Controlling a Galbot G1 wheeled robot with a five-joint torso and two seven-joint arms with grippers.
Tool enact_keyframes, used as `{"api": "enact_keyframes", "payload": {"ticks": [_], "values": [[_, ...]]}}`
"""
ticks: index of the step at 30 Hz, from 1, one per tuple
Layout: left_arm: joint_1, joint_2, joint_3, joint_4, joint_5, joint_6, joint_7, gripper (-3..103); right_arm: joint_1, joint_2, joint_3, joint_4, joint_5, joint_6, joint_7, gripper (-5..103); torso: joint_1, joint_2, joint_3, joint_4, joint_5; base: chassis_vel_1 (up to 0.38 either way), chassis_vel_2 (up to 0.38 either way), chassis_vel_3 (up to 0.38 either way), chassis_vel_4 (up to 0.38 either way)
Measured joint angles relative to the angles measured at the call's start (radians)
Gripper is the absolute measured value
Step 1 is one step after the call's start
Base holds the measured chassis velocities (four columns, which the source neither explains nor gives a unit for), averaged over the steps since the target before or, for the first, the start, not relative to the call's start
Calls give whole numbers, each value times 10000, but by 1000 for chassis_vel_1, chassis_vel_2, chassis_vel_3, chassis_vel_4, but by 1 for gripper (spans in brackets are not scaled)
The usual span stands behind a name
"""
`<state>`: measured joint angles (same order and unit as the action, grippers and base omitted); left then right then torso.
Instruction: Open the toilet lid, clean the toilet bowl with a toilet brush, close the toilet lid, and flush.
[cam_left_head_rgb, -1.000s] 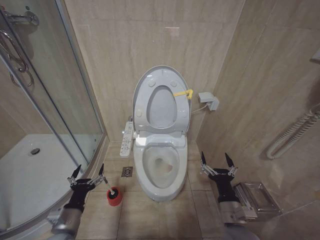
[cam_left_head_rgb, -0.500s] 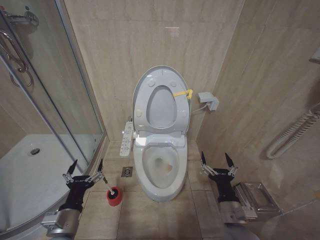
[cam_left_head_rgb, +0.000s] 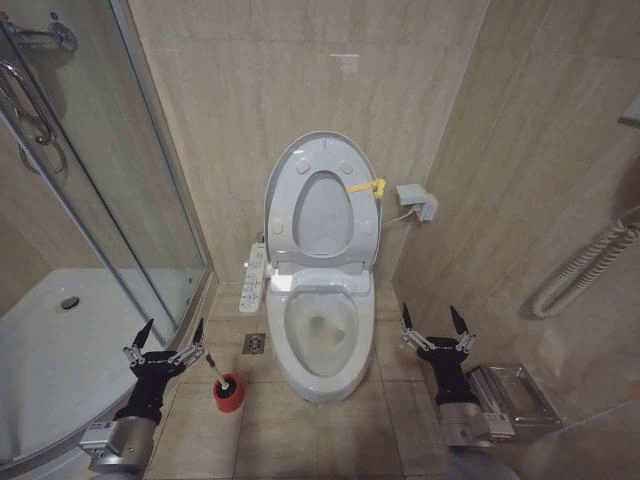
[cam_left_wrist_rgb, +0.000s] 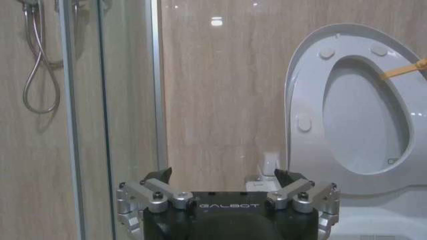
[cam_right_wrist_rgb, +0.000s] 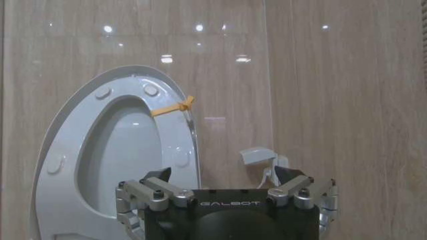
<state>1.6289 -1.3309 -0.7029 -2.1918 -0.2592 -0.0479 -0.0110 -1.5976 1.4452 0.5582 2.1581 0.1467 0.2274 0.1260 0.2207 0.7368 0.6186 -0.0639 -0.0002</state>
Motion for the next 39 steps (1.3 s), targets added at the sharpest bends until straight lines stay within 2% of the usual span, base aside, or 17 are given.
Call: {"api": "enact_keyframes", "payload": {"ticks": [22, 39], "values": [[-281, -22, 2, 558, -292, -185, 157, 100, 0, 0, 0, 0, 0, 0, 0, 100, 0, 0, 0, 0, 1, 0, 0, 0, 0], [-441, 37, 36, 932, 136, -177, 101, 100, 0, 0, 0, 0, 0, 0, 0, 100, 0, 0, 0, 0, 3, 0, 0, 0, 0]]}}
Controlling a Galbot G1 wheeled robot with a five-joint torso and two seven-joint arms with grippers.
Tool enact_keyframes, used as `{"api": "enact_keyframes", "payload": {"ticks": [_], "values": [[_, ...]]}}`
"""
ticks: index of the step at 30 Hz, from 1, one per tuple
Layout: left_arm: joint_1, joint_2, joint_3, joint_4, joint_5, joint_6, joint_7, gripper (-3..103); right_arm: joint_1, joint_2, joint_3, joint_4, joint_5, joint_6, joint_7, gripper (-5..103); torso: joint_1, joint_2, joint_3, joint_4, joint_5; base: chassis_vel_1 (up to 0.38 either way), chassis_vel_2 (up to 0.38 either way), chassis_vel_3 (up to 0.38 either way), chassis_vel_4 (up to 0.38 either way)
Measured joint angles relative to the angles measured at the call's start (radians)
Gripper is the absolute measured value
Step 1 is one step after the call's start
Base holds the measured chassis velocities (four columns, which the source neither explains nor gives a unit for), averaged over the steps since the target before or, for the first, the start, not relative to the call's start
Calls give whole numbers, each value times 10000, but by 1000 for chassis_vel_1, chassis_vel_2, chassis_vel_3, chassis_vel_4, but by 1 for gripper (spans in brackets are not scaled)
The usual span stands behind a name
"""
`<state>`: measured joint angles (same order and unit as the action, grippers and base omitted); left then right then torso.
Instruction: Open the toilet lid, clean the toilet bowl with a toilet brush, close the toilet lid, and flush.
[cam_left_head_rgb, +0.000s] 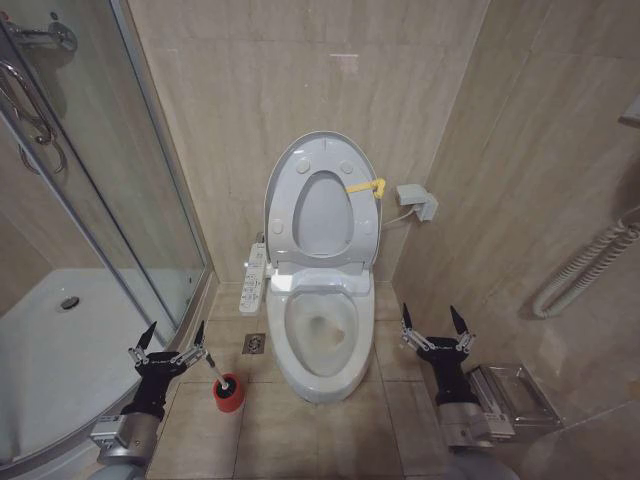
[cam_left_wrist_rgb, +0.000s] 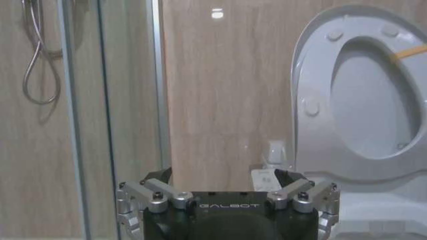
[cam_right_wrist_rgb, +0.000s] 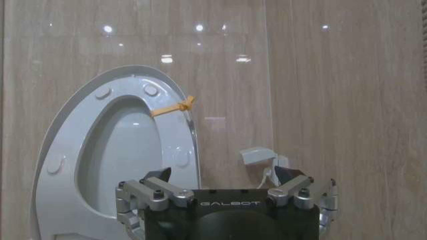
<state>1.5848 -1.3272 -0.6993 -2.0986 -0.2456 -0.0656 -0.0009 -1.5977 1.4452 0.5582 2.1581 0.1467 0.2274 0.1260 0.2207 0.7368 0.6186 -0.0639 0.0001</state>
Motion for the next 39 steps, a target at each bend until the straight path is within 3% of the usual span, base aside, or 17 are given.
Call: {"api": "enact_keyframes", "payload": {"ticks": [8, 39], "values": [[-314, -47, 117, 1173, -10, -572, -176, 100, 0, 0, 0, 0, 0, 0, 0, 100, 0, 0, 0, 1, -1, 0, 0, 0, 0], [-787, -155, 316, 1215, 50, -569, 78, 100, -4, 0, 0, 0, 0, 0, 0, 100, -5, 2, -2, -1, -1, -28, 28, 29, -27]]}}
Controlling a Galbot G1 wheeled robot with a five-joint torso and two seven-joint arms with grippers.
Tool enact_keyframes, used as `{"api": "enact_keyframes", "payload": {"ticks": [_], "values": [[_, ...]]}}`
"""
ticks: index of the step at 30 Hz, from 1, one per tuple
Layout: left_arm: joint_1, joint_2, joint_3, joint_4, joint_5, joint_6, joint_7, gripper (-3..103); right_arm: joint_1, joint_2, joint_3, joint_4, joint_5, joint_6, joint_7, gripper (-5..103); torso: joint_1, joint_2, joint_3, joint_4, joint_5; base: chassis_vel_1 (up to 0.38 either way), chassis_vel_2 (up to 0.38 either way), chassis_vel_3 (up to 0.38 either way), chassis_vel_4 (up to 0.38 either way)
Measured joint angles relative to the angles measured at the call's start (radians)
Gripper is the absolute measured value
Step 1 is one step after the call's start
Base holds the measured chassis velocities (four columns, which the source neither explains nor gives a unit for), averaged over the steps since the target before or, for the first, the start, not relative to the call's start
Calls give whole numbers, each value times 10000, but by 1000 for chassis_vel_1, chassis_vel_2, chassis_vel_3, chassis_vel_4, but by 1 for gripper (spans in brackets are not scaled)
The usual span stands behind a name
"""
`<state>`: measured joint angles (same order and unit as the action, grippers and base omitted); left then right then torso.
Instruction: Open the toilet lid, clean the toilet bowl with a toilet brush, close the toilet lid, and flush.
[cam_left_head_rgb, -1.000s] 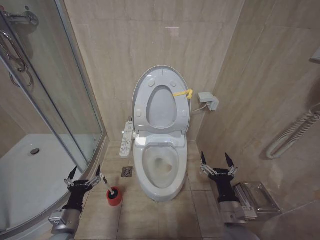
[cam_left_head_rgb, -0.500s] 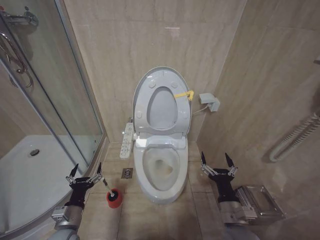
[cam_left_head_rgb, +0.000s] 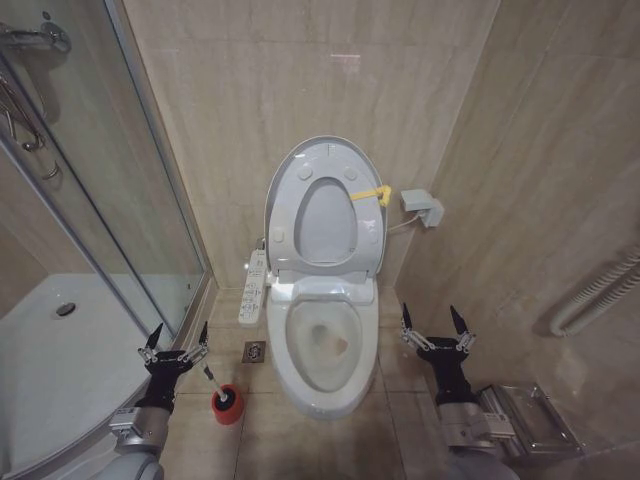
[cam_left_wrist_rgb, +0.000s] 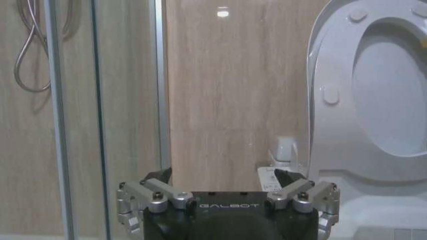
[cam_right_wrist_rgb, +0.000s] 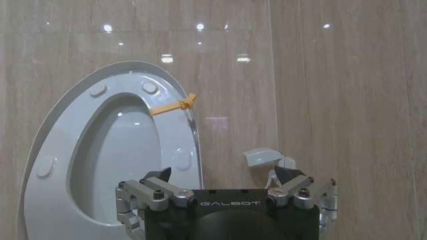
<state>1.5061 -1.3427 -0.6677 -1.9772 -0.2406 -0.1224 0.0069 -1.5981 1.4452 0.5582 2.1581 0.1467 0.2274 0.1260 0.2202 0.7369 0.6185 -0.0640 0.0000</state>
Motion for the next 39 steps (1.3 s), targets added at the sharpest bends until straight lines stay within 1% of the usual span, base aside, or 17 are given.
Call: {"api": "enact_keyframes", "payload": {"ticks": [7, 10, 11, 14, 16, 19, 20, 24, 25, 27, 28, 30, 34, 36, 37, 38, 39], "values": [[-102, -16, 12, 550, 118, -52, -92, 100, 7, 0, 0, 0, 0, 0, -1, 100, 5, -1, 1, 2, 1, -54, 68, 73, -55], [-452, 29, 89, 1980, 79, -484, -119, 100, 8, 0, 0, 0, 0, 0, 0, 100, 13, -3, 4, 0, 0, -57, 66, 60, -37], [-452, 29, 89, 1980, 79, -484, -119, 100, 8, 0, 0, 0, 0, 0, 0, 100, 13, -3, 4, 0, 0, -56, 46, 44, -39], [-678, -12, 352, 3111, -242, -723, -109, 100, 6, 0, 0, 0, 0, 0, 0, 100, 6, -3, 2, 0, -1, 0, 0, 0, 0], [-737, -27, 427, 3374, -279, -804, -93, 100, 4, 0, 0, -1, 0, 0, -1, 100, 4, -2, 1, 1, -1, 0, 0, 0, 0], [-1054, -49, 767, 4475, -321, -1167, 38, 100, 3, 0, 0, 0, 0, 0, -1, 100, 2, -1, 1, 1, 0, 0, 0, 0, 0], [-1054, -49, 767, 4475, -321, -1167, 38, 100, 3, 0, 0, 0, 0, 0, -1, 100, 2, -1, 1, 1, 0, 0, 0, 0, 0], [-1452, -47, 1056, 5658, -400, -1606, 234, 100, 4, 0, 0, -1, 0, 0, -1, 100, 4, -1, 1, 0, -1, 0, 0, 0, 0], [-1452, -47, 1056, 5658, -400, -1606, 234, 100, 4, 0, 0, -1, 0, 0, -1, 100, 4, -1, 1, 0, -1, 0, 0, 0, 0], [-1684, -53, 1127, 6337, -374, -1852, 326, 100, 3, 0, 0, 0, 0, 0, -1, 100, 5, -1, 2, 2, -1, 0, 0, 0, 0], [-1684, -53, 1127, 6337, -374, -1852, 326, 100, 3, 0, 0, 0, 0, 0, -1, 100, 5, -1, 2, 2, -1, 0, 0, 0, 0], [-1944, -59, 1138, 6941, -371, -2109, 446, 100, 3, 0, 0, 0, 0, 0, 0, 100, 5, -1, 1, 1, -1, 0, 0, 0, 0], [-2123, -56, 1130, 7315, -373, -2228, 579, 100, 3, 0, 0, -1, 0, 0, 0, 100, 5, -1, 2, 2, -1, 0, 0, 0, 0], [-2365, -36, 1099, 7819, -376, -2470, 793, 100, 3, -1, 0, -1, 0, 0, -1, 100, 5, -1, 2, 1, 0, 0, 0, 0, 0], [-2563, -15, 1083, 8238, -372, -2747, 1048, 100, 4, 0, 0, 0, 0, 0, 0, 100, 5, -1, 2, 1, -1, 0, 0, 0, 0], [-2563, -15, 1083, 8238, -372, -2747, 1048, 100, 4, 0, 0, 0, 0, 0, 0, 100, 5, -1, 2, 1, -1, 0, 0, 0, 0], [-2665, -5, 1074, 8437, -363, -2881, 1172, 100, 4, 0, 0, -1, 0, 0, 0, 100, 5, -1, 1, 0, 0, 0, 0, 0, 0]]}}
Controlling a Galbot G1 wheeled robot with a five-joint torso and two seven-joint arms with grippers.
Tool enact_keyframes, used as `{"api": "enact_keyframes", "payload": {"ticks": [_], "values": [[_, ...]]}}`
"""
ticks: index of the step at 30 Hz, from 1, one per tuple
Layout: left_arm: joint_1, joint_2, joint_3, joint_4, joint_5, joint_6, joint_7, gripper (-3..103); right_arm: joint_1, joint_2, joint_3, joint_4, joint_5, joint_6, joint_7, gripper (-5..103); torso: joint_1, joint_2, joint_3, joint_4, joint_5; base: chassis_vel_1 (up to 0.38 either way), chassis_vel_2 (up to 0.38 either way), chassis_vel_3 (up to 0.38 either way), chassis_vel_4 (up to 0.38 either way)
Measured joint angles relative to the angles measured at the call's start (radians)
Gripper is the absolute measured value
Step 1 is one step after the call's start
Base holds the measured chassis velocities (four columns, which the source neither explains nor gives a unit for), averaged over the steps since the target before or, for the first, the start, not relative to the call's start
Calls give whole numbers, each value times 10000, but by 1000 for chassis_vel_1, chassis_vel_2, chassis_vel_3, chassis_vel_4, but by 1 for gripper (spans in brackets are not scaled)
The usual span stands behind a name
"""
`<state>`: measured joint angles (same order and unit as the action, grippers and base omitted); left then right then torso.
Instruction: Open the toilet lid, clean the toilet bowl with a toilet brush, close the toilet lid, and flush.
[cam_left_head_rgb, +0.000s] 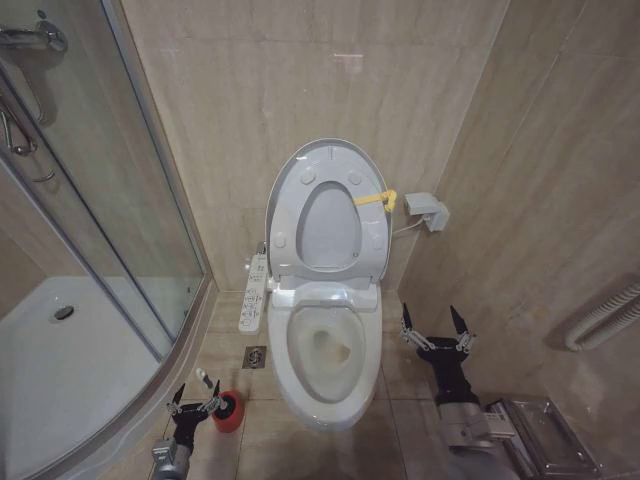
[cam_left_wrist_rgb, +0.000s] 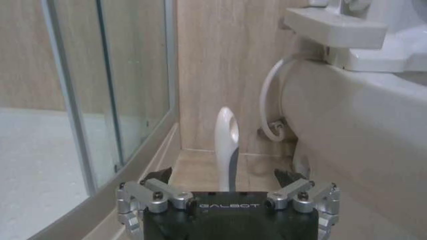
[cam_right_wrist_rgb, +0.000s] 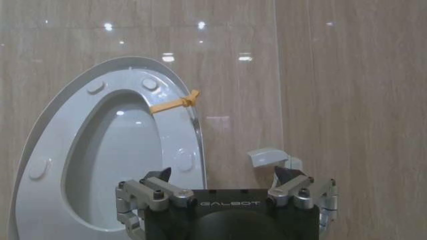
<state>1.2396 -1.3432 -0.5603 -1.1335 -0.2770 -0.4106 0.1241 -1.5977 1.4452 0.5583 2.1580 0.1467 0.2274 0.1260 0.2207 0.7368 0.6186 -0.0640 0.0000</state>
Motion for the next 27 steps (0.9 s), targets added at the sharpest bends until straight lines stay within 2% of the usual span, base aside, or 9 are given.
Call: {"api": "enact_keyframes", "payload": {"ticks": [5, 8, 10, 11, 17, 18, 24, 25, 27], "values": [[-409, 24, 40, 679, 18, -450, 389, 102, 0, 0, 0, 0, 0, 0, 0, 100, 0, 0, 0, 1, 0, 0, 0, 0, 0], [-730, 47, 48, 1196, 299, -798, 600, 102, 0, 0, 0, 0, 0, 0, 0, 100, 0, 0, 1, 0, -1, 0, 0, 0, 0], [-801, 63, 45, 1309, 375, -841, 682, 102, 0, 0, 0, 0, 0, 0, 0, 100, 0, 0, 0, 0, -1, 0, 0, 0, 0], [-861, 78, 43, 1379, 412, -860, 759, 85, 0, 0, 0, 1, 0, 0, 0, 100, 0, 0, 0, 1, -1, 0, 0, 0, 0], [-1059, 75, 58, 1465, 421, -872, 1061, 85, 0, 0, 0, 1, 0, 0, 0, 100, 0, 0, 1, 0, -1, 0, 0, 0, 0], [-1095, 75, 58, 1502, 419, -882, 1121, 57, 0, 0, 0, 0, 0, 0, 0, 100, 0, 0, 0, 0, 0, 0, 0, 0, 0], [-1206, 86, 52, 1618, 409, -918, 1269, 57, 0, 0, 0, 1, 0, 0, 0, 100, 0, 0, 0, 0, 0, 0, 0, 0, 0], [-1205, 83, 49, 1617, 406, -924, 1285, 30, 0, 0, 0, 0, 0, 0, 0, 100, 0, 0, 0, 0, 0, 0, 0, 0, 0], [-1190, 71, 43, 1607, 404, -931, 1294, 30, 0, 0, 0, 1, 0, 0, 0, 100, 0, 0, 1, 0, 0, 0, 0, 0, 0]]}}
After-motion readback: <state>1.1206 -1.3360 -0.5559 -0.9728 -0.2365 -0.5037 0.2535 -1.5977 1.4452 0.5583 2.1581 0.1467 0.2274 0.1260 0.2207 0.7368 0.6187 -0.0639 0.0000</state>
